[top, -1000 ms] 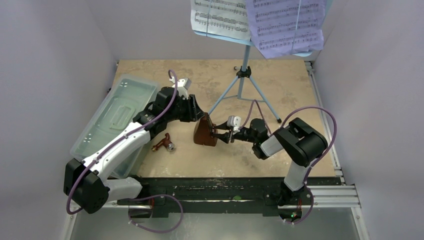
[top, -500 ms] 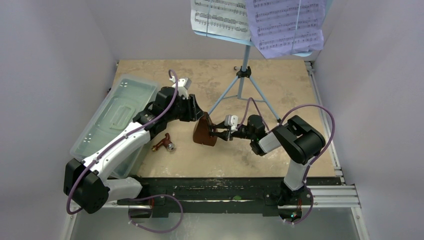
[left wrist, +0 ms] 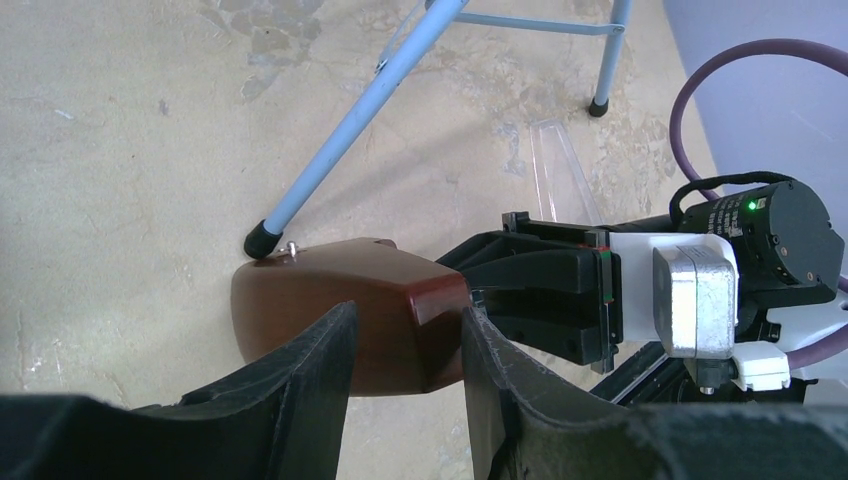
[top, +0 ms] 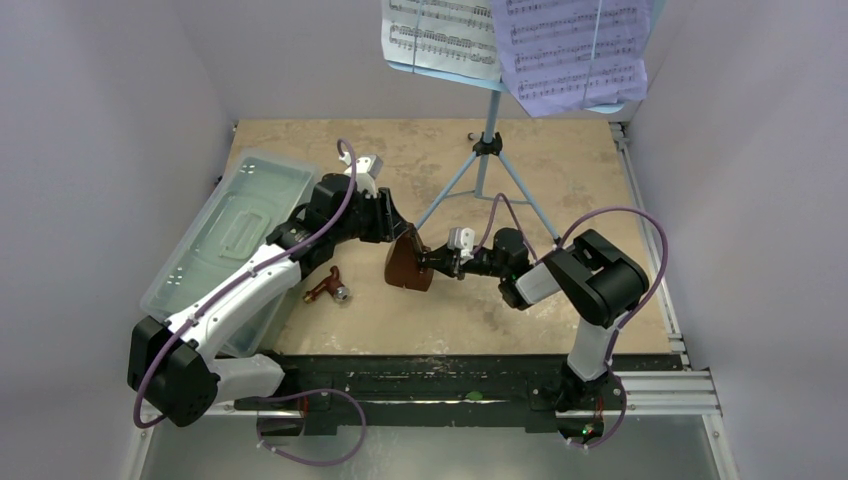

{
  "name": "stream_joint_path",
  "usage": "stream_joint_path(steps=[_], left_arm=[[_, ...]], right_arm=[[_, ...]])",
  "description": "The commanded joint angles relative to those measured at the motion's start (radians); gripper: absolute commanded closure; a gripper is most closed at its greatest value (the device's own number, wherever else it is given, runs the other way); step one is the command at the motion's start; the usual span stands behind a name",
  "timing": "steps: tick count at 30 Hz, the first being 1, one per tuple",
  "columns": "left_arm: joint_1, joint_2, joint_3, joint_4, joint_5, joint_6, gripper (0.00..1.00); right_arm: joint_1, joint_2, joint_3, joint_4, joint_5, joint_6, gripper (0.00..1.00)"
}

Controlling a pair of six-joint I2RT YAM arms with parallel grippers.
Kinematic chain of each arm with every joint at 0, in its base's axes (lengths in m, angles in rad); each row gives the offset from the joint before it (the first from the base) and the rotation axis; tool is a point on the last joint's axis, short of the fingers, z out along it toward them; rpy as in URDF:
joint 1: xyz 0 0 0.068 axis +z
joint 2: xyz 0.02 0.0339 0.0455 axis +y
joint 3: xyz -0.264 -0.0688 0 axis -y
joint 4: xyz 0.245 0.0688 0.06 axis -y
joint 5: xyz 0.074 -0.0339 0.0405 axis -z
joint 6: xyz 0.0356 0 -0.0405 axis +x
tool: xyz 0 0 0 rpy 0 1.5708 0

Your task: Set up the instrument practice props

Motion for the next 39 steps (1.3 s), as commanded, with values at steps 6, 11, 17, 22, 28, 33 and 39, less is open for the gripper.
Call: stream_joint_path(steps=[6, 11, 17, 22, 28, 33, 39], left_arm=[[-0.008, 0.020, -0.063, -0.090, 0.008, 0.027, 0.59], [-0.013, 0.013, -0.076, -0.080, 0.004, 0.019, 0.59], [-0.015, 0.007, -0.078, -0.083, 0.001, 0.018, 0.59], [-0.014, 0.002, -0.077, -0.086, -0.004, 0.019, 0.59], [-0.015, -0.006, -0.075, -0.092, -0.014, 0.020, 0.58], [-0.014, -0.010, -0.068, -0.093, -0.017, 0.023, 0.56], [-0.014, -0.013, -0.064, -0.102, -0.020, 0.026, 0.54]], right_arm=[[0.034, -0.093, -0.013, 0.121, 0.071, 0.065, 1.00], [0.049, -0.123, -0.030, 0.152, 0.078, 0.072, 1.00], [0.050, -0.123, -0.034, 0.142, 0.088, 0.068, 1.00], [0.051, -0.087, -0.045, 0.171, 0.097, 0.078, 1.00], [0.050, -0.107, -0.048, 0.164, 0.105, 0.104, 0.92], [0.052, -0.184, -0.046, 0.034, 0.139, 0.123, 0.74], [0.052, -0.272, -0.053, -0.095, 0.130, 0.256, 0.49]])
